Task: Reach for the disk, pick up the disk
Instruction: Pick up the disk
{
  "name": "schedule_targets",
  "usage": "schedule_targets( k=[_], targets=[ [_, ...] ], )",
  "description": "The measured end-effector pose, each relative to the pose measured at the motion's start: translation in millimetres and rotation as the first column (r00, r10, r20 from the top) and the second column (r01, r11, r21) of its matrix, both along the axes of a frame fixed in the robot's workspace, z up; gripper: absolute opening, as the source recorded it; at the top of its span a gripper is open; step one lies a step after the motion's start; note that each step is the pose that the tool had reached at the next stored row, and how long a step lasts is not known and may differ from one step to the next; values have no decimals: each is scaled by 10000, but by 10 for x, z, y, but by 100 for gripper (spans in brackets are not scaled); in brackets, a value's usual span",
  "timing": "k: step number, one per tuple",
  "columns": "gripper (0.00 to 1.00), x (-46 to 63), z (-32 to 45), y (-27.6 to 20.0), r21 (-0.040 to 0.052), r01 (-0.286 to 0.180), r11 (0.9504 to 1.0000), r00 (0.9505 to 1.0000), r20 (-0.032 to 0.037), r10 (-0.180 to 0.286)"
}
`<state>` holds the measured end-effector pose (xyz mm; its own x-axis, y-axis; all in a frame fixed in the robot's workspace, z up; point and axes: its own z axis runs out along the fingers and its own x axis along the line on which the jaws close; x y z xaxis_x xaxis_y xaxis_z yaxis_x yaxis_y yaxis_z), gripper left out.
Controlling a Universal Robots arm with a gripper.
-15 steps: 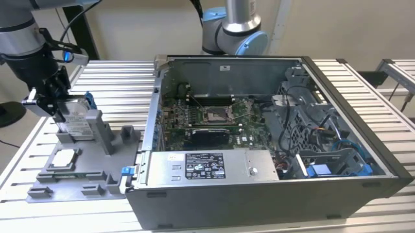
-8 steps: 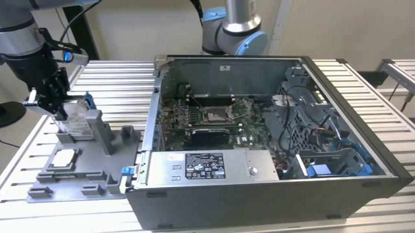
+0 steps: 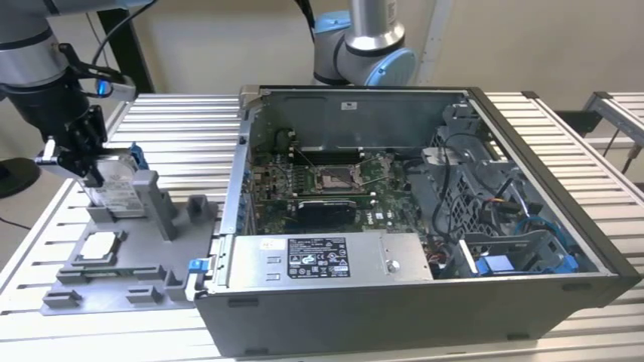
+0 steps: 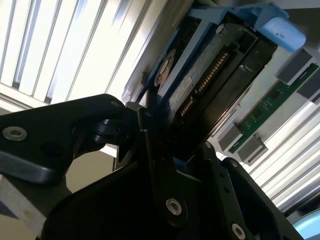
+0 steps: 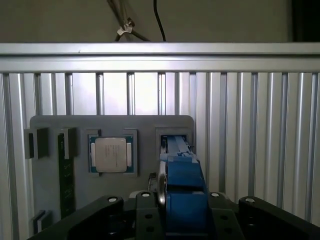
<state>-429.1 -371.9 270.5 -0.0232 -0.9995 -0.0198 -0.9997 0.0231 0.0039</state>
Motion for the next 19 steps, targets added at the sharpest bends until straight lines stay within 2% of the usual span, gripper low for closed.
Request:
schedule_targets(
  k=[10, 14, 19],
  targets=[
    [0, -17, 4, 0, 0, 0, 10000, 10000, 0, 0],
    [0, -17, 43, 0, 0, 1, 10000, 10000, 0, -1],
    [0, -17, 128, 0, 0, 1, 10000, 10000, 0, -1]
  ],
)
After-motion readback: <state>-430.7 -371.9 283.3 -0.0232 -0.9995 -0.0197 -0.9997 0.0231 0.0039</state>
